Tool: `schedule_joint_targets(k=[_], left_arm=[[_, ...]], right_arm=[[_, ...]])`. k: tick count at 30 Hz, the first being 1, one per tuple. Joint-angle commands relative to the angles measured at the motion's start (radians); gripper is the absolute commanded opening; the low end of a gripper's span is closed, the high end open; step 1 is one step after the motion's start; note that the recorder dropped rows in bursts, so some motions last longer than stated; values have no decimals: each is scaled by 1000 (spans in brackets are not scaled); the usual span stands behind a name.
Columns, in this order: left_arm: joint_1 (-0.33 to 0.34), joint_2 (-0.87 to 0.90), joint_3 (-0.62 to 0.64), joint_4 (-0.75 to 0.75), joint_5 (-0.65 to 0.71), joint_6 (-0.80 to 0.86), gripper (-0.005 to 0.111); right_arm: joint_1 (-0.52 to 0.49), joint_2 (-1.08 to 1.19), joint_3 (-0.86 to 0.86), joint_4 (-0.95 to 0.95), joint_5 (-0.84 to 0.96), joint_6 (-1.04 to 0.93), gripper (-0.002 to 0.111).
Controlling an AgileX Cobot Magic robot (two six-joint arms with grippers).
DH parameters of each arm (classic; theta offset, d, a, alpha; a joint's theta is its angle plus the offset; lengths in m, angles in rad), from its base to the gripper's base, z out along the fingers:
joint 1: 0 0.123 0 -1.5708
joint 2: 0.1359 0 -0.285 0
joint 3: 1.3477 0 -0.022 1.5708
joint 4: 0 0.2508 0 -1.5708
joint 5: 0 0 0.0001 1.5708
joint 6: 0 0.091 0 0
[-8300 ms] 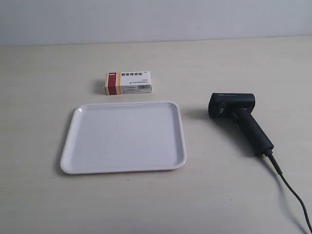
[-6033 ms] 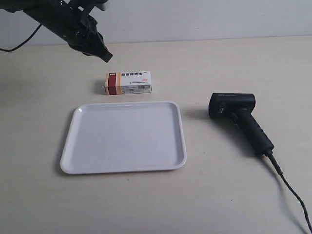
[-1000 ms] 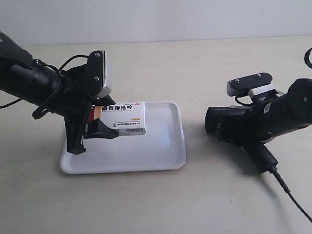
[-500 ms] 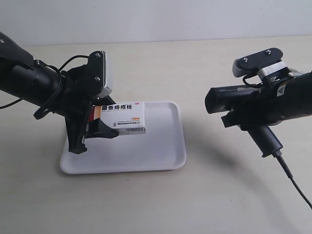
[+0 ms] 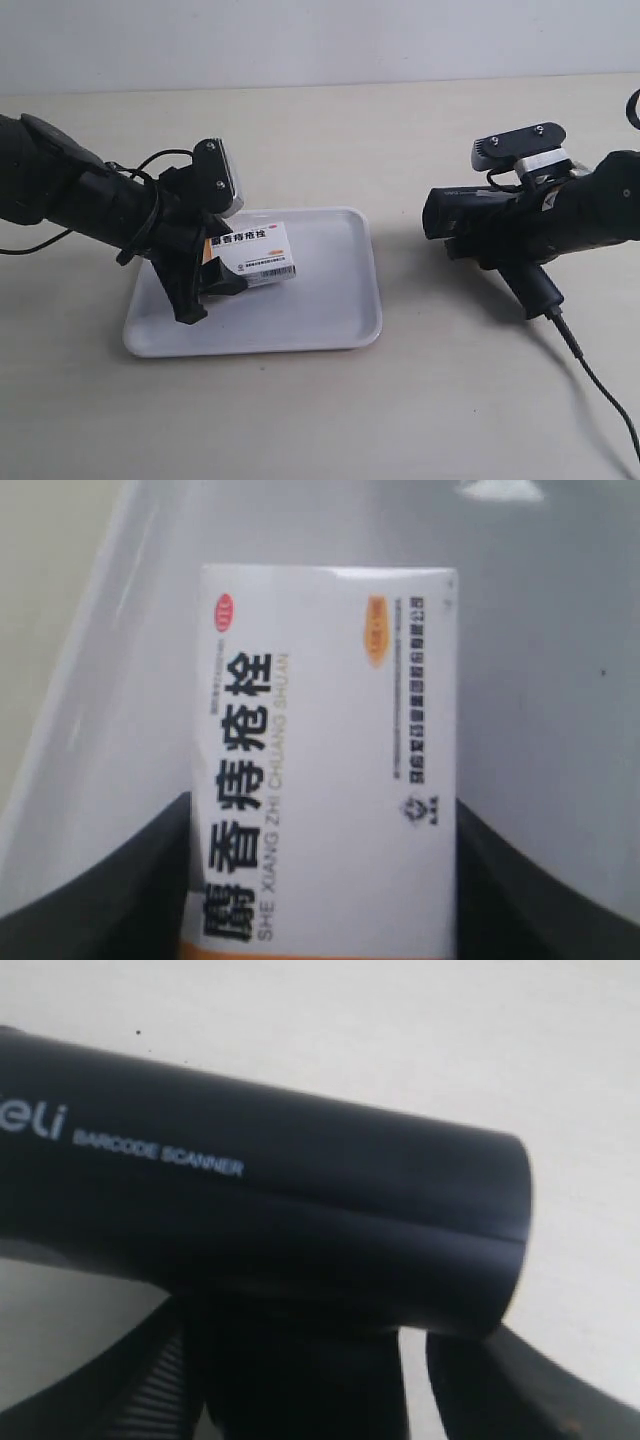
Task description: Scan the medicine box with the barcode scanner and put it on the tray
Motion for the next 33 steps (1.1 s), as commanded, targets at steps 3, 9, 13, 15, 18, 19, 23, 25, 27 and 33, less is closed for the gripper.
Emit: schedule_joint_targets(k=[3,9,13,15,18,19,23,25,27,33], left_arm=[[-5,22,-1,-33,6,35,9],[-5,40,-1,-42,6,35,52],[-5,40,-1,-69,11,31,73],[-5,35,-1,-69,11,31,82],[-3,13,-1,-69,11,31,94],[-3,1,-1,-69,7,28,99],[-3,-83,-1,-71,4,-56,105],[-3,-163,-1,-71,4,-126,105],[-3,-262,-1,-66,14,-211,105],[-3,-577,15,-54,72,-429,69]], right_arm=[[-5,44,-23,34,-21,2,6],[-3,48,-23,62,-33,2,35],[-1,48,-23,62,-35,2,58],[4,45,-23,64,-29,29,71],[4,23,-23,64,-14,81,85],[4,9,-23,64,-4,81,89],[4,-111,-35,51,108,57,95],[4,-214,-57,51,213,38,93],[4,-340,-77,46,314,38,86],[4,-772,-7,67,300,42,29]])
